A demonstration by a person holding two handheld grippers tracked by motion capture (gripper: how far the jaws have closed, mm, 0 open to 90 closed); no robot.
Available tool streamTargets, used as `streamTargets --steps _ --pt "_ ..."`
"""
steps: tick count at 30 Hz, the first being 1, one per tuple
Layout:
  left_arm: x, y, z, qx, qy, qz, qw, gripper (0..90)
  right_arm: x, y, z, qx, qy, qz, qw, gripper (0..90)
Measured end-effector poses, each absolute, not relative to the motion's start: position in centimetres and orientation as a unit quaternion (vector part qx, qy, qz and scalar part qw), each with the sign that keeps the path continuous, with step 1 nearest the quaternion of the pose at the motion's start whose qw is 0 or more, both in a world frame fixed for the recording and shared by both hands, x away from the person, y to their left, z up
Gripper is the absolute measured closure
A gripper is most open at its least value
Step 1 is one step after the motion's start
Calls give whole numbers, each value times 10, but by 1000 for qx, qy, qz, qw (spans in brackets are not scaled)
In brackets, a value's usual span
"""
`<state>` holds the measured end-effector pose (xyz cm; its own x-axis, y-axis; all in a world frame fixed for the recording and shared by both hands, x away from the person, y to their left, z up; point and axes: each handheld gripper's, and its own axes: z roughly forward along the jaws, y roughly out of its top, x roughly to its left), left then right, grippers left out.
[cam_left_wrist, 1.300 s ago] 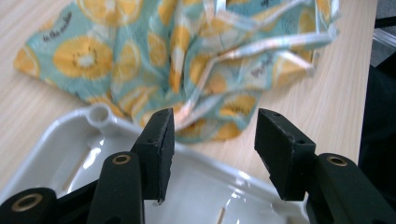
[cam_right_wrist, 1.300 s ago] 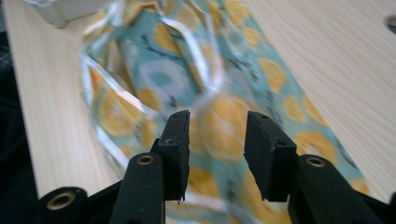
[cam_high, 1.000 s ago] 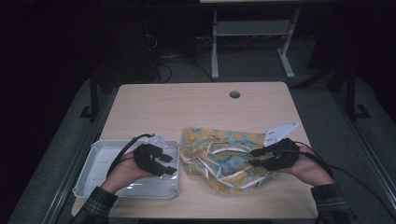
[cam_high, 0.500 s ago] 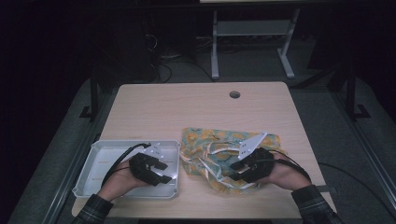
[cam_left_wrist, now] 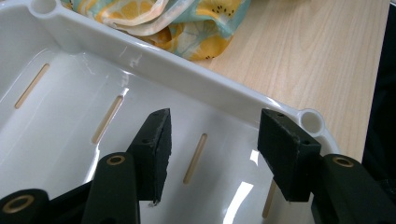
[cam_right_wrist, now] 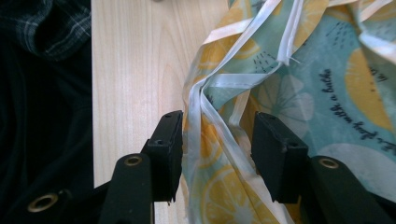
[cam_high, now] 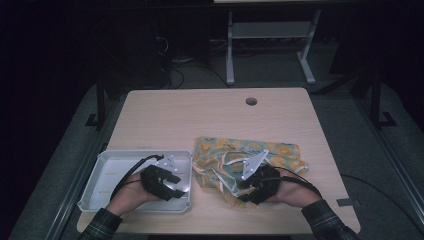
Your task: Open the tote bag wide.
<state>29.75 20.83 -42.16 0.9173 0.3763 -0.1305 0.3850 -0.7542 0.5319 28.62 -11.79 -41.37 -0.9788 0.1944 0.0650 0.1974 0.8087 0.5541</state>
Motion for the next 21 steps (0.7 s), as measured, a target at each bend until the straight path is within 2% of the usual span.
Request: streamTargets --steps 3,8,10,21 --pt "298 208 -422 937 203 -7 285 443 287 -116 -418 -98 -954 -282 1 588" --pt "298 208 -422 937 203 -7 284 444 289 -117 -423 -99 -960 -262 -6 825" --pt "298 208 -422 938 203 -8 283 444 290 -118 -423 -96 -960 -262 -6 888" --pt "298 208 -422 939 198 -9 280 444 290 -130 -406 -99 -948 -303 -10 896"
